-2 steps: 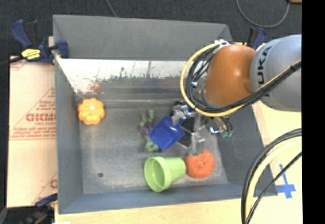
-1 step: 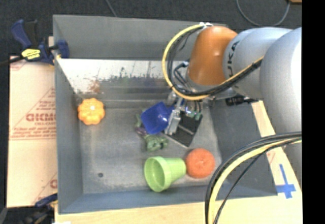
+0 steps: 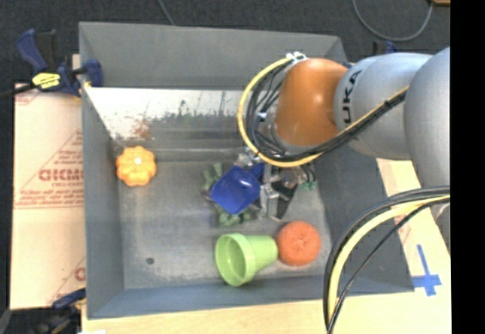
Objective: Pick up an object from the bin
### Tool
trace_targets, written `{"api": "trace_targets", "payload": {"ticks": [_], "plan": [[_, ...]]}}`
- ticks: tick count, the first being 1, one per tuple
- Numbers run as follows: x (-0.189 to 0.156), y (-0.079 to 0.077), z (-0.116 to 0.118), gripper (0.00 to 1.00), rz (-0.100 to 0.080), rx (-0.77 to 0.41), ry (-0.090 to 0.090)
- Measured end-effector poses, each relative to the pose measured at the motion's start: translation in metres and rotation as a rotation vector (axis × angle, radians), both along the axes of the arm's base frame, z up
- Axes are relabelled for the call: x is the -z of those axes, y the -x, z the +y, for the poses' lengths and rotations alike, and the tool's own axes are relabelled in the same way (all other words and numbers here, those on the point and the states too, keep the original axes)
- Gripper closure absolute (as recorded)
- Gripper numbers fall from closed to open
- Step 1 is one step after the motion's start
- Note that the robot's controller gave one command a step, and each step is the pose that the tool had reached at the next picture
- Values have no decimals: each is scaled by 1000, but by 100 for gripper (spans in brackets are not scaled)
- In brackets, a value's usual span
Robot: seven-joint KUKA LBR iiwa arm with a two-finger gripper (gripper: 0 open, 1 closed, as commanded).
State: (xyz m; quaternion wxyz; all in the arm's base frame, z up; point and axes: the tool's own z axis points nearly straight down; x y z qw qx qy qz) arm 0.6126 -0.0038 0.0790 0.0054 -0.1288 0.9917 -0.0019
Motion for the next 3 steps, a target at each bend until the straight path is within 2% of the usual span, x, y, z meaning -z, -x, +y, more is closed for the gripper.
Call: {"api": "trace_targets", "payload": {"ticks": [1,3], "plan": [[8,-27,53,100,-4,56,-5],[1,-27,52,100,-4,56,-5]]}}
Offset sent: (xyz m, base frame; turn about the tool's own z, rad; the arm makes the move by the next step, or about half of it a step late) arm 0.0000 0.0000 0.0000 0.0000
